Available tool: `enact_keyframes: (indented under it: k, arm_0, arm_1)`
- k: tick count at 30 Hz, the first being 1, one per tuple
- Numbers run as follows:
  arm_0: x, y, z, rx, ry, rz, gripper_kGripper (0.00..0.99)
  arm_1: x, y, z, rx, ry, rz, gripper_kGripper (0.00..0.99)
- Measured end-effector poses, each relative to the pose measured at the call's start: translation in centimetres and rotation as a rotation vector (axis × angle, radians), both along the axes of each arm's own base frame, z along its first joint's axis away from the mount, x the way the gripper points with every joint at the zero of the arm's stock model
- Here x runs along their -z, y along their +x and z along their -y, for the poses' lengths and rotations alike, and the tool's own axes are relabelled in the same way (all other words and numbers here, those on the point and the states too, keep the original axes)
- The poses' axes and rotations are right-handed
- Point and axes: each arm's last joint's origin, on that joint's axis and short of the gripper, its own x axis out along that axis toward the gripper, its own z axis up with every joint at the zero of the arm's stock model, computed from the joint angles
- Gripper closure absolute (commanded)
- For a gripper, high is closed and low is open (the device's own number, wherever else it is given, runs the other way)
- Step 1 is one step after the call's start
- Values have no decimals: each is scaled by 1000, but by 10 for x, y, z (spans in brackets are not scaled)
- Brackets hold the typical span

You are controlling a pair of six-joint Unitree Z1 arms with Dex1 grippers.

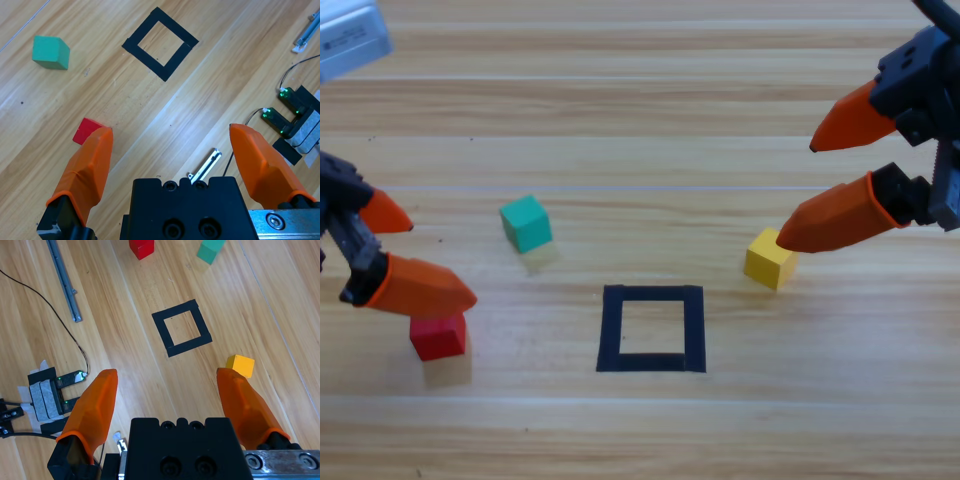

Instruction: Stack the blocks in the rectangular block: red at the bottom, yellow in the middle, green on top

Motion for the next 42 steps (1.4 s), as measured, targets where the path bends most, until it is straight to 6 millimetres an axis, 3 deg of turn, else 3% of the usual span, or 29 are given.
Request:
enact_keyframes:
  k: [9,17,21,26,30,35,40,42]
  arm_0:
    - [0,0,0,-7,-3,-5,0]
    - [0,-1,-1,-30,-10,-10,0]
    - [-1,4,-5,-254,-36,-29,2]
    - [0,6,-12,-593,-114,-109,19]
    - [5,7,-15,-738,-99,-189,25]
    - [32,35,-2,-885,23,-298,28]
    - [64,79,30,-968,195,-396,28]
    - [77,88,36,-980,234,-428,28]
  arm_1:
    - [1,1,-1,16,0,-14,116]
    - [14,21,-9,372,-51,-14,73]
    - [18,46,-20,534,-73,38,73]
    - [38,77,-40,540,-155,47,33]
    - [53,108,-55,675,-172,-50,16]
    - [71,141,-57,884,-147,-157,7]
    - [73,154,-58,1084,-130,-262,5]
    - [81,160,-62,1168,-139,-307,7]
